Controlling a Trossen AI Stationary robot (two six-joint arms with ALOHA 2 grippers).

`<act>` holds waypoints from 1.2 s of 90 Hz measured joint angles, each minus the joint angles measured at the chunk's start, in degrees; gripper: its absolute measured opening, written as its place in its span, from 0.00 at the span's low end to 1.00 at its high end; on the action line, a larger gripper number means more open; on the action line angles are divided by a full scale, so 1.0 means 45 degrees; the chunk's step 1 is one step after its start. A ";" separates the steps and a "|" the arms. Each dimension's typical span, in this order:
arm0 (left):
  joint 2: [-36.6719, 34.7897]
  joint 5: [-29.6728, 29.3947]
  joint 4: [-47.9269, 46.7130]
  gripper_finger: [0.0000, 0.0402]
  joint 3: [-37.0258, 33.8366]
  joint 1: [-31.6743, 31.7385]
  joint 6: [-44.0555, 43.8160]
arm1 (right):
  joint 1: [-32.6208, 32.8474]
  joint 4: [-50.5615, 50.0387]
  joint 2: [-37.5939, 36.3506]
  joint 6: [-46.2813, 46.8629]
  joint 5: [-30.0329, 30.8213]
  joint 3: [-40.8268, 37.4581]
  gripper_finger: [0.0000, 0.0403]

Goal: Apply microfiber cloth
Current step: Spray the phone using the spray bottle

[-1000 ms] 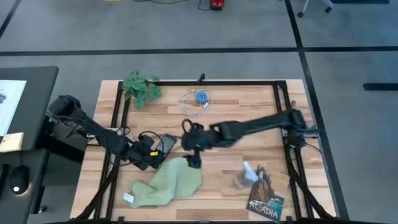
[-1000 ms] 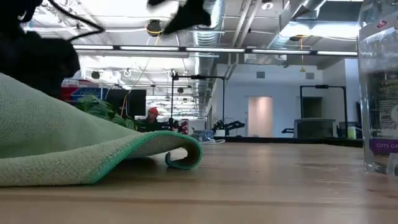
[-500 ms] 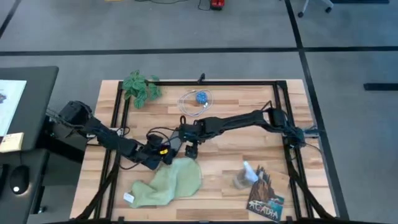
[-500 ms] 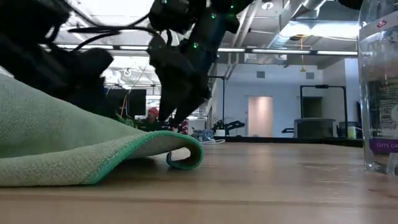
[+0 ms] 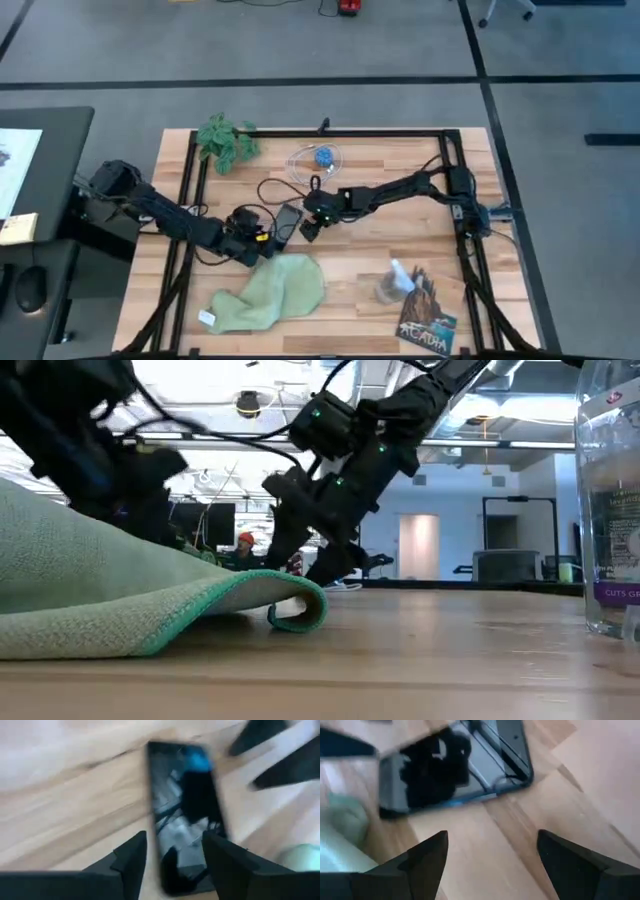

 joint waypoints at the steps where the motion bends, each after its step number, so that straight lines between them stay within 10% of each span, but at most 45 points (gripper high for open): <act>1: 0.0056 0.0201 0.0048 0.37 -0.0034 0.0058 0.0040 | 0.0000 0.0041 0.0003 0.0115 -0.0013 -0.0022 0.72; 44: 0.2065 0.1463 0.6544 0.14 -0.0439 0.0639 0.2456 | -0.0121 0.0924 0.0039 0.1227 -0.0442 -0.0311 0.72; 108: 0.3949 0.1453 0.8632 0.14 -0.0366 0.0834 0.2487 | 0.0097 0.1818 0.0530 0.1816 -0.2022 -0.0326 0.72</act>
